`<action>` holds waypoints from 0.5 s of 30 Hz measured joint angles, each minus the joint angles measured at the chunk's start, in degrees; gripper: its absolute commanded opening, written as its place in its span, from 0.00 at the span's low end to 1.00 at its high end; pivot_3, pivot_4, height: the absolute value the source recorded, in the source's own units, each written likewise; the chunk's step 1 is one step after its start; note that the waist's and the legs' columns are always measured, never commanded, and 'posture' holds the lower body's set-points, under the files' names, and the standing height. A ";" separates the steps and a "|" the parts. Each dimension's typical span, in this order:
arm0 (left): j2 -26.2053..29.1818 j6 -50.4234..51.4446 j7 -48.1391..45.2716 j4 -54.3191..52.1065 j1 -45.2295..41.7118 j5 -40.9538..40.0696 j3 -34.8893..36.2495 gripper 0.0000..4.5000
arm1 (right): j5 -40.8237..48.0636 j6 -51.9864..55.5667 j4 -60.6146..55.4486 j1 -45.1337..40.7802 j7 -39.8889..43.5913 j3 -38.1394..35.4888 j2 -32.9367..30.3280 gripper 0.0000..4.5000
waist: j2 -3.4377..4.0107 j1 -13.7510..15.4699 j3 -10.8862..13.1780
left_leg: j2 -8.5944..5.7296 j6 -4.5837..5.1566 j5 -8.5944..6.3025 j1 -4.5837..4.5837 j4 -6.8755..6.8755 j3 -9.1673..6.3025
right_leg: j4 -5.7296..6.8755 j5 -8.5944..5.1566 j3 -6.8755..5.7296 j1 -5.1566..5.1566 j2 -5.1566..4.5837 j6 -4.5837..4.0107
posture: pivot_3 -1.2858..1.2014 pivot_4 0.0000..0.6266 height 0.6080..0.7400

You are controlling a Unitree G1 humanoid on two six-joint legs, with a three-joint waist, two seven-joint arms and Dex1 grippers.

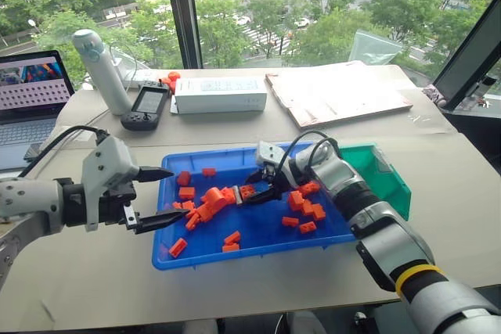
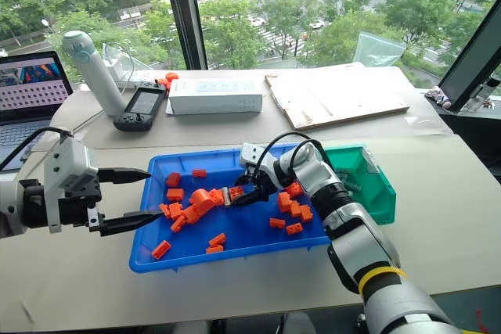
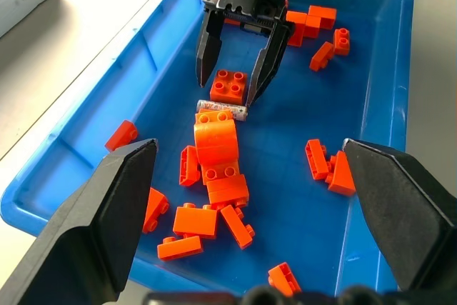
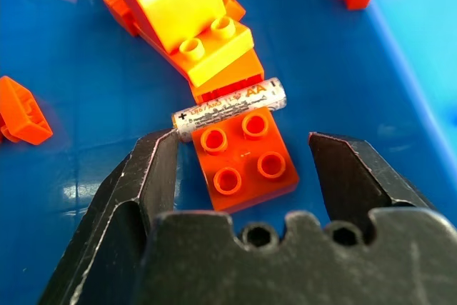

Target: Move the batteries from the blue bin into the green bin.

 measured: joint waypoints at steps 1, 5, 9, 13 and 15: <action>0.00 0.01 0.14 0.00 -0.03 -0.22 0.00 1.00 | -0.34 -0.61 0.62 -0.31 -0.08 -0.04 0.15 0.53 | 0.00 -0.01 0.00 | 0.00 -0.01 0.00 0.00 0.00 0.00 | 0.00 0.00 0.00 0.00 0.00 0.00 | 0.52 0.24 0.94; 0.00 -0.07 0.33 0.14 -0.53 -0.42 -0.39 1.00 | -1.84 -2.29 1.69 -1.24 0.14 -0.21 -0.66 0.33 | 0.01 0.05 0.00 | 0.00 -0.02 0.00 0.00 0.00 -0.01 | 0.00 0.00 -0.02 -0.03 0.00 0.00 | 0.52 0.24 0.94; 0.00 -0.89 0.27 0.69 -1.69 -0.42 -1.77 1.00 | -2.42 -2.28 -0.72 -1.22 1.30 -0.88 -5.01 0.33 | 0.02 0.14 0.02 | 0.00 -0.03 0.00 0.00 0.00 0.00 | -0.01 0.00 -0.02 -0.04 0.00 0.00 | 0.52 0.24 0.94; -0.23 -1.38 0.10 2.02 -3.44 -0.34 -3.93 1.00 | -2.45 -0.44 -6.27 -1.22 3.39 -2.86 -11.66 0.33 | 0.04 0.05 0.03 | 0.00 -0.04 0.01 0.00 -0.04 0.00 | 0.01 -0.02 -0.01 0.00 0.00 -0.03 | 0.52 0.24 0.94; -0.41 -1.73 -0.02 2.37 -4.47 -0.28 -5.09 1.00 | -2.67 0.93 -7.56 -1.24 3.51 -3.54 -14.20 0.33 | 0.04 0.02 0.03 | 0.00 -0.04 0.01 0.00 -0.04 0.01 | 0.01 -0.02 0.01 0.02 0.00 -0.03 | 0.52 0.24 0.94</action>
